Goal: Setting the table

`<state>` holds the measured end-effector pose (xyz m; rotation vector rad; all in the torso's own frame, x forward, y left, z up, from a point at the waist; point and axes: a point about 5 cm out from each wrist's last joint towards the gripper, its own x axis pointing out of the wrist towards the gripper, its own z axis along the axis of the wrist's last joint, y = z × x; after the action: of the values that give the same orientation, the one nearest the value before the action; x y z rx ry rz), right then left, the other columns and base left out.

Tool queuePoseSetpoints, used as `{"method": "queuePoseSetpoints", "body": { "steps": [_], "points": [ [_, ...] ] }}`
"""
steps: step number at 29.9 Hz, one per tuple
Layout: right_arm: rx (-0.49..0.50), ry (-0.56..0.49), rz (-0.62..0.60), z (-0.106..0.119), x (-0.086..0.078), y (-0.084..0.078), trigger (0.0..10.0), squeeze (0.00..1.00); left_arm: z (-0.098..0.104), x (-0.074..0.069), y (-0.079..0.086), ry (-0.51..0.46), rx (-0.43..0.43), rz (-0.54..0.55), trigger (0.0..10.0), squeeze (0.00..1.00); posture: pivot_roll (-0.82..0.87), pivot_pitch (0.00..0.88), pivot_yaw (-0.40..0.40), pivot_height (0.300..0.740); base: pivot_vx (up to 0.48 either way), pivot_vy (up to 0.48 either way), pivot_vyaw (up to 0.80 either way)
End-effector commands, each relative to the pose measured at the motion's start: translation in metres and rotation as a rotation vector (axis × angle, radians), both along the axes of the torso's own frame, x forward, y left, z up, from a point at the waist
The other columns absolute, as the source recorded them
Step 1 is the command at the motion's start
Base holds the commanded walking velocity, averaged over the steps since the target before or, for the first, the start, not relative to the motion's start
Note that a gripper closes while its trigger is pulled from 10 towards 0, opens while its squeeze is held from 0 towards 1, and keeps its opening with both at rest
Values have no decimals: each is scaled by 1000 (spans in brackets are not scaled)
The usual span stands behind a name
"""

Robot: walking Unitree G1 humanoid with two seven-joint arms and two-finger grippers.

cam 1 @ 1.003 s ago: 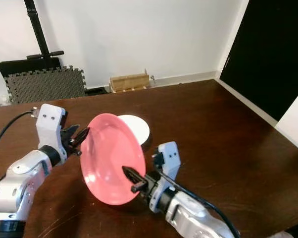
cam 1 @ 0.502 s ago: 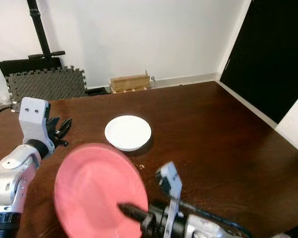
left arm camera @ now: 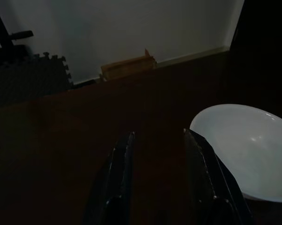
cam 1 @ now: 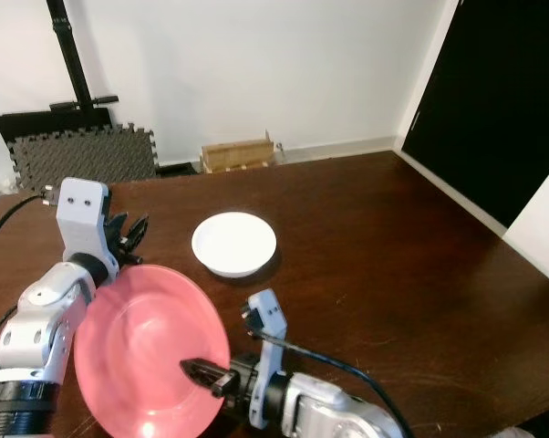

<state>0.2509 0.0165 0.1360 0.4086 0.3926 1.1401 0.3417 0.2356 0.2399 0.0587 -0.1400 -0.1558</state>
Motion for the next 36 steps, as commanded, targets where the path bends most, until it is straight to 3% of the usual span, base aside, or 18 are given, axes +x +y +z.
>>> {"method": "queuePoseSetpoints", "body": {
  "steps": [1,7,8,21,22,27,29,33,36],
  "points": [
    [-61,11,36,-14,-4,8,10000,0,-4,-2,4,3,0,19,10000,0,84,77,4,740,0,0,0],
    [-82,18,-36,-20,11,11,10000,20,0,-4,9,-22,-12,52,10000,0,94,81,-4,740,0,0,0],
    [-78,17,-37,-20,12,10,10000,1000,0,-4,9,-23,-12,55,10000,0,94,81,-4,740,0,0,0],
    [31,-98,-39,9,12,-4,10000,1000,-6,0,-3,-9,-20,24,10000,0,82,79,3,740,0,0,0],
    [46,-111,-27,13,9,-6,10000,0,-6,0,-4,-8,-21,20,10000,0,67,83,12,740,0,0,0],
    [84,-162,9,25,-1,-17,10000,0,-6,1,-7,-6,-24,11,10000,0,64,83,16,740,0,0,0],
    [96,-215,57,35,-14,-31,10000,0,-6,2,-9,-4,-25,4,10000,0,64,83,20,740,0,0,0],
    [24,-248,76,30,-24,-50,10000,0,-6,3,-11,-5,-25,-3,10000,0,67,79,19,740,0,0,0],
    [-43,-246,23,22,-25,-69,10000,0,-6,2,-11,-6,-25,-5,10000,0,68,76,18,740,0,0,0]
  ]
}}
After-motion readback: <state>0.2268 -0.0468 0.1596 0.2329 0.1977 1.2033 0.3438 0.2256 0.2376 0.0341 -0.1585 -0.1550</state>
